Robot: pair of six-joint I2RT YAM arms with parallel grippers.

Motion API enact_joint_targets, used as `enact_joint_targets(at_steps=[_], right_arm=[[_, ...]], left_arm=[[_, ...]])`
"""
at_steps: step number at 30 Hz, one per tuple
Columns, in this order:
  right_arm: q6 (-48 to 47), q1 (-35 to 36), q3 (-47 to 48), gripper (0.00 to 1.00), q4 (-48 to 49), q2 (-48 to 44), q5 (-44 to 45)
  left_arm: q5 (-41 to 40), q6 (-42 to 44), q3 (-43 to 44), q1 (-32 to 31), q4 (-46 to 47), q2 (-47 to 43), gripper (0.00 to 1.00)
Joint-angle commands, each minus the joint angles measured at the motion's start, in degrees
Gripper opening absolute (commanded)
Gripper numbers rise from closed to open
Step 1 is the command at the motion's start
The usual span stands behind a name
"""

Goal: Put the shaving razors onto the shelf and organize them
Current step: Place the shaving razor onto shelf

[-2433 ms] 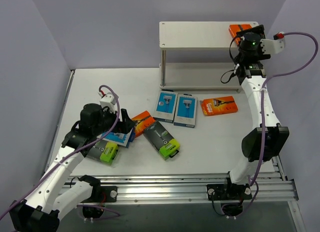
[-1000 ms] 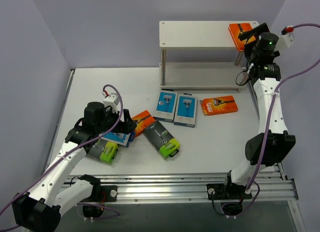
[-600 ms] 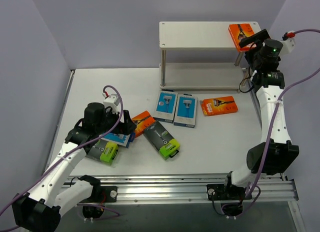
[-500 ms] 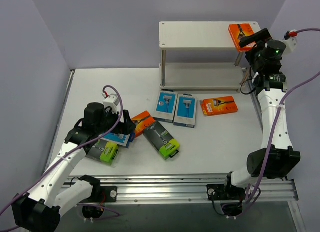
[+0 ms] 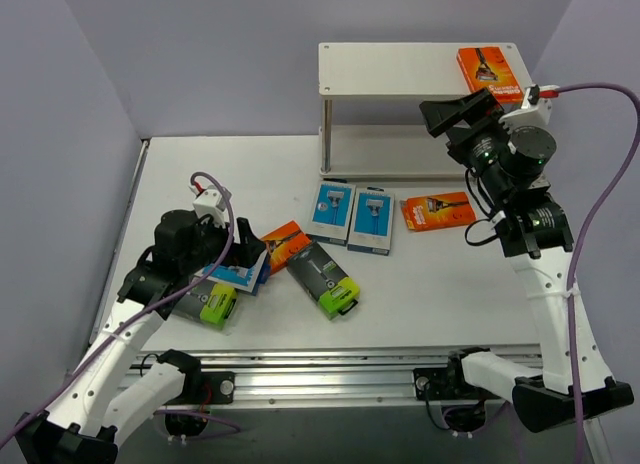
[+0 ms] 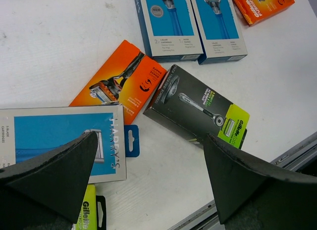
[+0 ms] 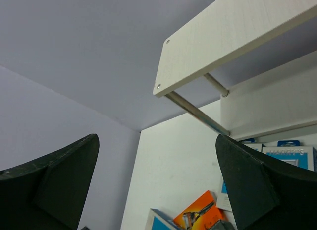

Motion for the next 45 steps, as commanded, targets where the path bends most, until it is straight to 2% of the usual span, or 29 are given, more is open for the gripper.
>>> enact_joint_targets(at_steps=[1,5,10,20,28,36,40,44,45], right_arm=[[3.55,2.63,0.65,1.00,-1.02,-3.00,1.23],[7.08,3.16,0.38,1.00,0.65,-7.66,2.19],[8.31,3.25,3.72,1.00,-3.04,-8.98,3.69],[2.34,3.16,5.66,1.00,-7.44,-7.32,9.05],[1.54,3.08,7.85,1.00,-7.09,-5.82,8.79],[1.46,3.08,4.54,1.00,-6.82,-7.57,7.99],[-3.55,2.90,-4.07,1.00,-3.13,-10.39,7.65],[-8.46,2.11,-9.54,1.00,-4.18,-11.53,7.55],[-9.26,1.59,-10.42,1.00,-5.05,-11.80,8.17]], left_arm=[[-2.65,0.63,1.23,-0.35,2.47,1.01,0.97],[-3.88,0.98,0.97,-0.43,3.34,1.72,0.97],[-5.47,1.33,0.35,-0.43,3.96,2.07,0.97],[-6.61,2.48,0.27,-0.52,4.49,4.80,0.97],[-7.31,2.65,0.18,-0.61,4.32,4.62,0.97],[-7.58,2.92,0.70,-0.70,4.23,4.00,0.98],[-7.75,4.14,7.71,-1.66,0.73,7.33,0.97],[-7.32,4.23,21.68,-3.68,-3.59,16.01,0.97],[-6.62,3.89,27.71,-4.38,-4.20,17.53,0.97]])
